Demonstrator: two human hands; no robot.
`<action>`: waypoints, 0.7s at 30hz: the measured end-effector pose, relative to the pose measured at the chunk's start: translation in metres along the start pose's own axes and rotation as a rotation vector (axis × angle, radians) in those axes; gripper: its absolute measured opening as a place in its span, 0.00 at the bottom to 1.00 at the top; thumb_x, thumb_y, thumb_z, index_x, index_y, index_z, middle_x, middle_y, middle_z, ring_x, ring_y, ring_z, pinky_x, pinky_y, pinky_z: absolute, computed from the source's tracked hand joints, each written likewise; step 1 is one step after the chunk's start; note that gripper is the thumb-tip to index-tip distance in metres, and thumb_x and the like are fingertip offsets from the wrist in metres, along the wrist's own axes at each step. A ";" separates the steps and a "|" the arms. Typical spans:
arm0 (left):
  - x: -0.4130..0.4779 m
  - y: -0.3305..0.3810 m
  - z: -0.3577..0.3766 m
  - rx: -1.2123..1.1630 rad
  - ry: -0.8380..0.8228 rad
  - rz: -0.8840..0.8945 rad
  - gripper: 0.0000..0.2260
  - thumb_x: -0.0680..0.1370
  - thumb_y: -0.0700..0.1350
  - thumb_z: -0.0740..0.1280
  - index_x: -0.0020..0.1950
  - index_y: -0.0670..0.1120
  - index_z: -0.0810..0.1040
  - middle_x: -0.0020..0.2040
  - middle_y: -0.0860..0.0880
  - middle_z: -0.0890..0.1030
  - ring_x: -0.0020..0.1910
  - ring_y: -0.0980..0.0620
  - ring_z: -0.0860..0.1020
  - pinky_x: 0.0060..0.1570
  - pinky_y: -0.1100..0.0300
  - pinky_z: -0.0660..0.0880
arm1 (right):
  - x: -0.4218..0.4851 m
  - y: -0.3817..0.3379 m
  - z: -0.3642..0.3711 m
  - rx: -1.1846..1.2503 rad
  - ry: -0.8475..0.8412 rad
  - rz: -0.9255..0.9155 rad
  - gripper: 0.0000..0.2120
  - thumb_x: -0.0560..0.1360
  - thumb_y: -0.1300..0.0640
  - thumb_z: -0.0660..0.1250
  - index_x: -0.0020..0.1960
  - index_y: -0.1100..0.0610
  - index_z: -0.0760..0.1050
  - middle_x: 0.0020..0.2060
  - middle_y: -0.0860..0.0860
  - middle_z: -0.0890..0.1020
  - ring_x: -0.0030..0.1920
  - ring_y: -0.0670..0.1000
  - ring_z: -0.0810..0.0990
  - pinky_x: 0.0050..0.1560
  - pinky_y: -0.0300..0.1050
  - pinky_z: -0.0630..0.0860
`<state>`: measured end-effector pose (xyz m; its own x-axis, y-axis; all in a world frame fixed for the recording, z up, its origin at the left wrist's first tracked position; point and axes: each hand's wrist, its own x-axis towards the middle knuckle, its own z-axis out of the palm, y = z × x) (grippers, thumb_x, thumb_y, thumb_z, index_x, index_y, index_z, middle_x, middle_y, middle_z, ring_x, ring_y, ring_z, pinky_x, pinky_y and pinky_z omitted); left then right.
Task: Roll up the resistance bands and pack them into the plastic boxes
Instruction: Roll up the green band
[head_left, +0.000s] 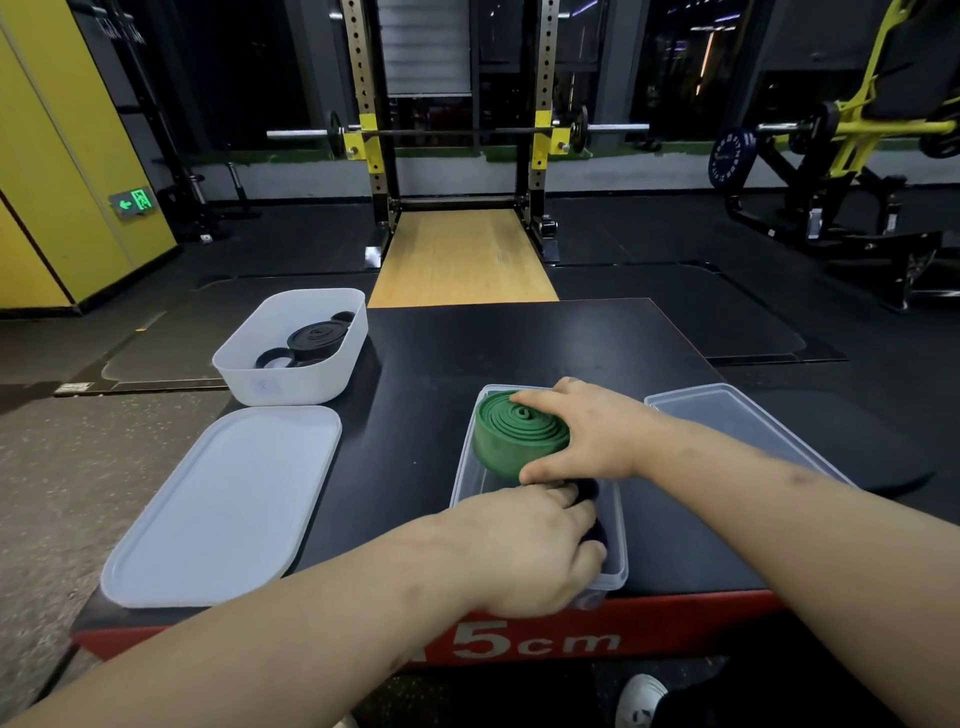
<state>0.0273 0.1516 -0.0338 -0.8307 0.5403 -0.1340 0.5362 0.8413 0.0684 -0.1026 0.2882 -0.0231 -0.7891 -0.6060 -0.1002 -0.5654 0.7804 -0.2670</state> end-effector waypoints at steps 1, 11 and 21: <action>-0.002 -0.002 0.001 -0.033 0.049 0.004 0.21 0.86 0.52 0.51 0.68 0.39 0.73 0.71 0.39 0.73 0.72 0.42 0.68 0.72 0.46 0.66 | 0.000 0.000 0.000 -0.019 -0.010 0.006 0.48 0.65 0.25 0.72 0.80 0.35 0.57 0.66 0.44 0.68 0.66 0.48 0.72 0.59 0.43 0.70; -0.024 -0.056 -0.009 -0.079 0.476 -0.135 0.14 0.79 0.52 0.58 0.43 0.50 0.81 0.42 0.52 0.81 0.44 0.51 0.78 0.52 0.49 0.74 | 0.002 -0.020 -0.006 -0.256 -0.118 0.095 0.53 0.64 0.21 0.69 0.82 0.38 0.52 0.72 0.52 0.71 0.71 0.56 0.72 0.65 0.51 0.73; 0.006 -0.075 -0.010 -0.035 0.333 -0.199 0.13 0.78 0.52 0.66 0.62 0.55 0.78 0.62 0.58 0.77 0.65 0.57 0.72 0.72 0.51 0.56 | 0.000 -0.017 -0.005 -0.230 -0.124 0.096 0.49 0.68 0.23 0.66 0.82 0.36 0.49 0.60 0.51 0.71 0.63 0.56 0.75 0.53 0.48 0.71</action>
<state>-0.0194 0.0919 -0.0304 -0.9241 0.3372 0.1798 0.3592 0.9271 0.1074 -0.0939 0.2753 -0.0141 -0.8142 -0.5310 -0.2348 -0.5405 0.8409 -0.0275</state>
